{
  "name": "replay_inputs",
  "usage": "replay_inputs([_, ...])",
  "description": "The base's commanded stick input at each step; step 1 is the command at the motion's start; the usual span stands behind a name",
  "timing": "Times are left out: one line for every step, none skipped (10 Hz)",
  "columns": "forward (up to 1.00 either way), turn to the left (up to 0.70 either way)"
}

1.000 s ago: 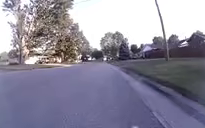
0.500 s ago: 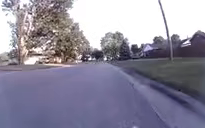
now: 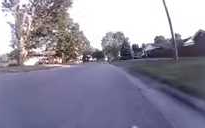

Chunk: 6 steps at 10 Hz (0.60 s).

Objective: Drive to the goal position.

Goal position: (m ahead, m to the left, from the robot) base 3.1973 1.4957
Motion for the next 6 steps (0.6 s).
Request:
replay_inputs([1.00, 0.00])
replay_inputs([1.00, 0.00])
replay_inputs([1.00, 0.00])
replay_inputs([1.00, 0.00])
replay_inputs([1.00, 0.00])
replay_inputs([1.00, 0.00])
